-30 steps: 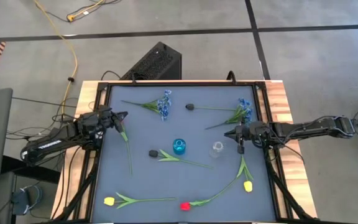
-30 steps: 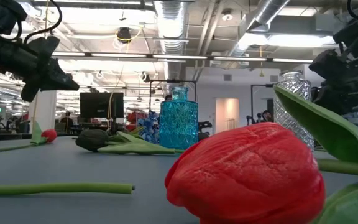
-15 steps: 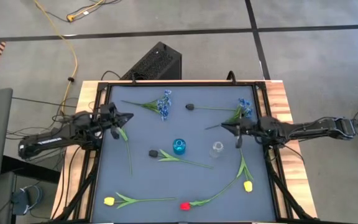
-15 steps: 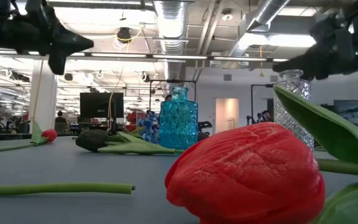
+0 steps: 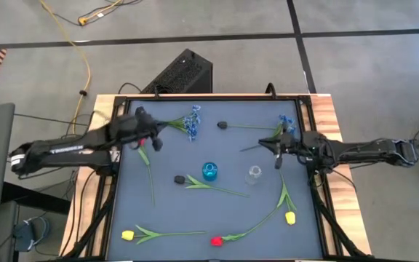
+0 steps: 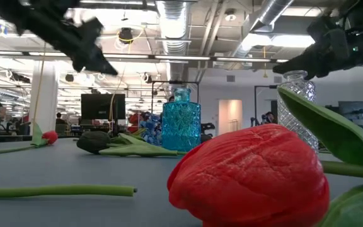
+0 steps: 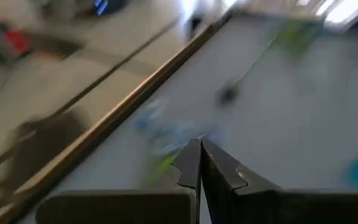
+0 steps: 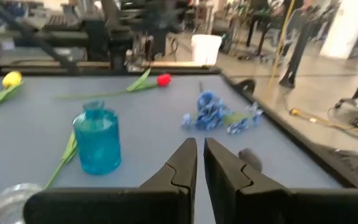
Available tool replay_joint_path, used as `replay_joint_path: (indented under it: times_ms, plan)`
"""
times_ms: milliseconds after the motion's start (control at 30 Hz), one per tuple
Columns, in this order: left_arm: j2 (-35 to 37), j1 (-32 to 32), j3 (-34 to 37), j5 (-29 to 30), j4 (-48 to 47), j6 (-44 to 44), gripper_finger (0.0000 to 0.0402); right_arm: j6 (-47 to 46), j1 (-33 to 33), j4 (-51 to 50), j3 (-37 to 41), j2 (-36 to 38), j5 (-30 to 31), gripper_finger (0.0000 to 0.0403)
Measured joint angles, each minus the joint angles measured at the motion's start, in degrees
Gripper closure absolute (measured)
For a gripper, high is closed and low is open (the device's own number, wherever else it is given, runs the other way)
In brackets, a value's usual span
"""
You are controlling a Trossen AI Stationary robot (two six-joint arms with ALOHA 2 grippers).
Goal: Sort flowers into vase by color
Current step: Put the left blue flowers into the blue flower vase
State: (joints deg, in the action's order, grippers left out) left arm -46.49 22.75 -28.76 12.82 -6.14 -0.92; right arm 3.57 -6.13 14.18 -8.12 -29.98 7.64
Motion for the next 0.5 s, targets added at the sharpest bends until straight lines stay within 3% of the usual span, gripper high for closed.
replay_joint_path:
  times_ms: [67, 200, 267, 333, 433, 500]
  plan:
    - [-6.0, 4.7, -5.4, -0.8, -7.3, -4.0, 0.0402, 0.0, 0.9, -0.4, 0.0, -1.2, -0.2, 0.0344]
    - [-16.4, 13.3, -15.1, -12.7, -17.9, -12.4, 0.0401, 0.0, 3.8, -0.1, 0.0, -3.5, -0.3, 0.0344]
    - [-20.8, 16.5, -19.2, -15.8, -22.8, -15.8, 0.0401, 0.0, 5.4, 0.3, 0.0, -4.6, -0.2, 0.0344]
    - [-25.0, 18.9, -22.7, -14.9, -27.4, -19.0, 0.0401, 0.0, 6.8, 1.3, 0.0, -5.7, 0.4, 0.0344]
    - [-30.2, 21.5, -26.7, -8.5, -30.3, -20.6, 0.0391, 2.1, 8.9, 3.5, 0.0, -7.2, 2.8, 0.0344]
    - [-33.5, 22.8, -29.0, -8.7, -31.7, -22.0, 0.0376, 4.1, 10.0, 4.6, 0.0, -8.3, 4.3, 0.0344]
